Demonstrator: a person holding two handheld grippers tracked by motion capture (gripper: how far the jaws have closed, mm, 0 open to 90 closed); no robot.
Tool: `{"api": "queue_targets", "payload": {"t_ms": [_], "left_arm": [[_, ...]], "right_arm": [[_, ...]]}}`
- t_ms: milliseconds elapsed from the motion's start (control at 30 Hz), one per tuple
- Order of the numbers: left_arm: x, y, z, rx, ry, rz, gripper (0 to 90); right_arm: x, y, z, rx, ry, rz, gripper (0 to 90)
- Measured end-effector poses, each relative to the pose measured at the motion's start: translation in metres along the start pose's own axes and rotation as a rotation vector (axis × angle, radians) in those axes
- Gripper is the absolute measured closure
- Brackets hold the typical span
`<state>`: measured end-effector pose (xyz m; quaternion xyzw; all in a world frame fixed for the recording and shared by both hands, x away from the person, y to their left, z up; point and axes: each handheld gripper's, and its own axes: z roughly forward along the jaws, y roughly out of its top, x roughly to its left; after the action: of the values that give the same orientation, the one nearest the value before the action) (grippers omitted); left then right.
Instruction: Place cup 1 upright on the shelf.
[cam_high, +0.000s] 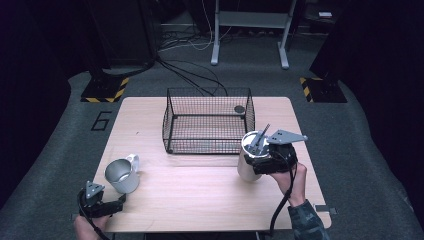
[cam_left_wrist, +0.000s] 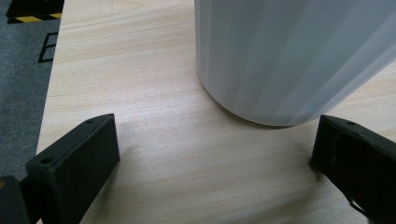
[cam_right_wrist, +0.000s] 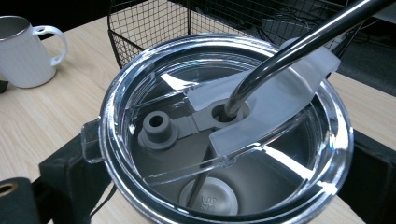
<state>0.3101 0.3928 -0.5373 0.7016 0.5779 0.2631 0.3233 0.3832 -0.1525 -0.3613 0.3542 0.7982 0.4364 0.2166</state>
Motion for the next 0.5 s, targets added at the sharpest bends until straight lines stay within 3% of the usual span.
{"api": "queue_targets", "payload": {"t_ms": [500], "left_arm": [[0.000, 0.000, -0.001, 0.003, -0.001, 0.002, 0.7]], "right_arm": [[-0.001, 0.020, 0.001, -0.008, 0.007, -0.025, 3.3]]}}
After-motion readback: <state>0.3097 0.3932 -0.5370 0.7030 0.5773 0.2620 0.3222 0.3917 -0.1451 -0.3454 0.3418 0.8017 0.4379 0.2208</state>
